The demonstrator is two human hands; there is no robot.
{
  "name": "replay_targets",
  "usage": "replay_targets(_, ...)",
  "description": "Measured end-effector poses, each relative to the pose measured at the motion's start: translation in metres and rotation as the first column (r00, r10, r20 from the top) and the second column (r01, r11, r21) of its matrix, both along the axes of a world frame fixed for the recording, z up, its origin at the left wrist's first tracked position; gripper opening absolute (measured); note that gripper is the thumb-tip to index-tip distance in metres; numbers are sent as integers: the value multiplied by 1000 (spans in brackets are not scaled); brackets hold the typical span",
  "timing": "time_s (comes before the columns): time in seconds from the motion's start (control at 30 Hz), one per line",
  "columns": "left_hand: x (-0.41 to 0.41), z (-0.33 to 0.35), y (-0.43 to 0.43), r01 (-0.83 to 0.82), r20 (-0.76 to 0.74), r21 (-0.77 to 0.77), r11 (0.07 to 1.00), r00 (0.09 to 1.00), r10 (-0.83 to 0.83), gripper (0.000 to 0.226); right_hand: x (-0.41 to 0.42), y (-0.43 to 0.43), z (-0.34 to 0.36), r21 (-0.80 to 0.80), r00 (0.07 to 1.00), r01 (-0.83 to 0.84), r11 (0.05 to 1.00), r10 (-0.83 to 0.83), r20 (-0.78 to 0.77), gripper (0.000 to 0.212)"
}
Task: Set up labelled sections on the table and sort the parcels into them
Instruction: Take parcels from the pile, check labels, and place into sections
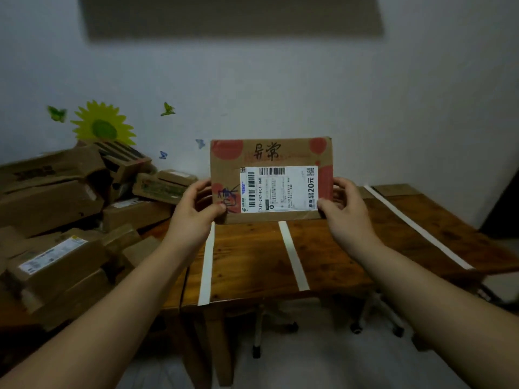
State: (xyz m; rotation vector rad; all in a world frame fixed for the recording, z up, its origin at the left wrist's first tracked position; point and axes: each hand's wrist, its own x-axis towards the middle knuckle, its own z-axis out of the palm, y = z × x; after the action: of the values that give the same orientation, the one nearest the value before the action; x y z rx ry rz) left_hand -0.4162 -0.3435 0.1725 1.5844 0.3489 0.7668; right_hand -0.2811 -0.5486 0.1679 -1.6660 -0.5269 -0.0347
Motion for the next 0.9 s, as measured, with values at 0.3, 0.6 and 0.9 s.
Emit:
replay_targets(0.3, 115, 19, -178, 100, 114, 60, 993, 988, -107, 46, 90, -188, 19, 79, 978, 110, 991, -122, 169, 37)
replay_targets(0.6, 221, 29, -276, 178, 102, 99, 979, 977, -188, 48, 175, -295, 26, 104, 963, 189, 976, -205, 173, 37)
replay_targets(0.9, 396, -14, -297, 277, -4, 57, 959, 961, -278, 41, 323, -330, -4, -118, 954, 295, 948, -286, 92, 41)
